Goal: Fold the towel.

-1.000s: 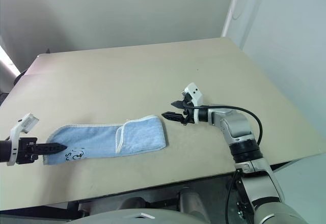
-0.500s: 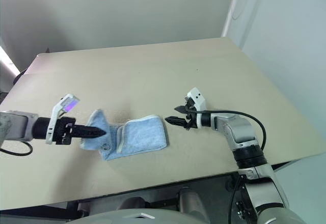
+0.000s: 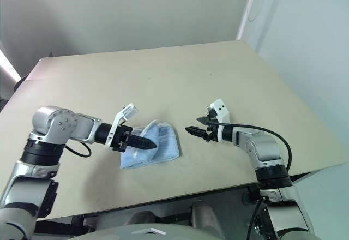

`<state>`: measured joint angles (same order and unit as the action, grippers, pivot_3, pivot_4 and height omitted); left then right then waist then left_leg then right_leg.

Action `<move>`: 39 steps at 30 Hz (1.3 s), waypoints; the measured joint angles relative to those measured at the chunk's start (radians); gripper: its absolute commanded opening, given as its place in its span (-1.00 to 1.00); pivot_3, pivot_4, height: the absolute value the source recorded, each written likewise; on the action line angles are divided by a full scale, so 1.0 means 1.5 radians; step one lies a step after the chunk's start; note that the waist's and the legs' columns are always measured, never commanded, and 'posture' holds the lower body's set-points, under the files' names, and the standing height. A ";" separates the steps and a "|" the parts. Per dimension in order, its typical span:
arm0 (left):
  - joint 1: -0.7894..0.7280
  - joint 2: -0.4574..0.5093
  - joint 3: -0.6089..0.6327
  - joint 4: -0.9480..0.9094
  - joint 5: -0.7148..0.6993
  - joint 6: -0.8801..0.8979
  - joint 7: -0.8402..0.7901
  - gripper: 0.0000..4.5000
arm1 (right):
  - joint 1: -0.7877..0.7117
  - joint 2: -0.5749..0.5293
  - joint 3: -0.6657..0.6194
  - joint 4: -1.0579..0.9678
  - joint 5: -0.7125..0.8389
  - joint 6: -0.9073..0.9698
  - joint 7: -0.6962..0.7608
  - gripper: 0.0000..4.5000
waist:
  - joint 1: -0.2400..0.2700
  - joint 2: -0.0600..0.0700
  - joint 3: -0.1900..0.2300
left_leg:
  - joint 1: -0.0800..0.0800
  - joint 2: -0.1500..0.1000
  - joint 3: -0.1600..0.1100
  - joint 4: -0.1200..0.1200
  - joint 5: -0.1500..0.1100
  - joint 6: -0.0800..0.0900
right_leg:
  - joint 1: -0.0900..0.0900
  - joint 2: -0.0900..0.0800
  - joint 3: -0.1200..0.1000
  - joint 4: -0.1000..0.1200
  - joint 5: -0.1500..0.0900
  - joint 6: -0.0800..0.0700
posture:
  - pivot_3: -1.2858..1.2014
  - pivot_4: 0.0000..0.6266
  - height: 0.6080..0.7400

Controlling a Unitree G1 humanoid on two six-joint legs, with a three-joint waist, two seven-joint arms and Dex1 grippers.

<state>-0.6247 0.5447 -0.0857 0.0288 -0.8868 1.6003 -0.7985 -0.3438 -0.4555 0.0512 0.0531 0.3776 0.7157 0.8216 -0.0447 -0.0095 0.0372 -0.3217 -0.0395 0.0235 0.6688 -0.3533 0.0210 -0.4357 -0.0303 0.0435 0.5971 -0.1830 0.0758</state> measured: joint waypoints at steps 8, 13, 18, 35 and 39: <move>0.011 -0.048 0.038 0.003 0.012 0.002 0.055 -0.98 | 0.020 -0.006 -0.002 -0.017 -0.001 -0.006 -0.009 0.73 | 0.001 0.000 0.000 | 0.000 0.000 0.000 0.000 0.000 0.000 | 0.000 0.000 0.000 0.000 0.000 0.000 | 0.03 -1.00 1.00; 0.042 -0.062 0.048 -0.013 0.015 0.000 0.068 -0.76 | 0.023 -0.009 -0.002 -0.017 -0.002 -0.019 -0.010 0.73 | 0.002 0.000 0.000 | 0.000 0.000 0.000 0.000 0.000 0.000 | 0.000 0.000 0.000 0.000 0.000 0.000 | 0.03 -1.00 1.00; 0.055 -0.066 0.049 -0.034 0.015 -0.011 0.069 -0.07 | 0.022 -0.010 -0.001 -0.017 -0.007 -0.026 -0.011 0.73 | 0.003 0.000 0.000 | 0.000 0.000 0.000 0.000 0.000 -0.001 | 0.000 0.000 0.000 0.000 0.000 0.000 | 0.03 -1.00 1.00; 0.202 0.012 0.076 -0.246 0.094 -0.416 -0.076 0.98 | 0.013 -0.008 0.005 0.010 -0.025 -0.060 -0.016 0.73 | 0.005 0.000 0.000 | 0.000 0.000 0.000 0.000 0.001 -0.002 | 0.001 -0.001 0.000 -0.001 -0.001 -0.003 | 0.03 -1.00 1.00; 0.232 0.013 0.062 -0.195 0.179 -0.619 -0.138 0.98 | 0.013 -0.001 -0.001 0.022 -0.026 -0.075 -0.030 0.73 | 0.008 0.000 0.000 | 0.001 0.000 0.001 0.000 0.001 -0.002 | 0.002 0.000 0.000 -0.001 -0.001 -0.004 | 0.03 -1.00 1.00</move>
<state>-0.2761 0.5644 0.0080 -0.2632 -0.6186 0.6725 -1.0060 -0.3238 -0.4567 0.0490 0.0862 0.3379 0.6034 0.7759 -0.0327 -0.0092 0.0372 -0.3207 -0.0393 0.0243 0.6693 -0.3512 0.0179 -0.4324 -0.0297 0.0435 0.5958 -0.1841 0.0694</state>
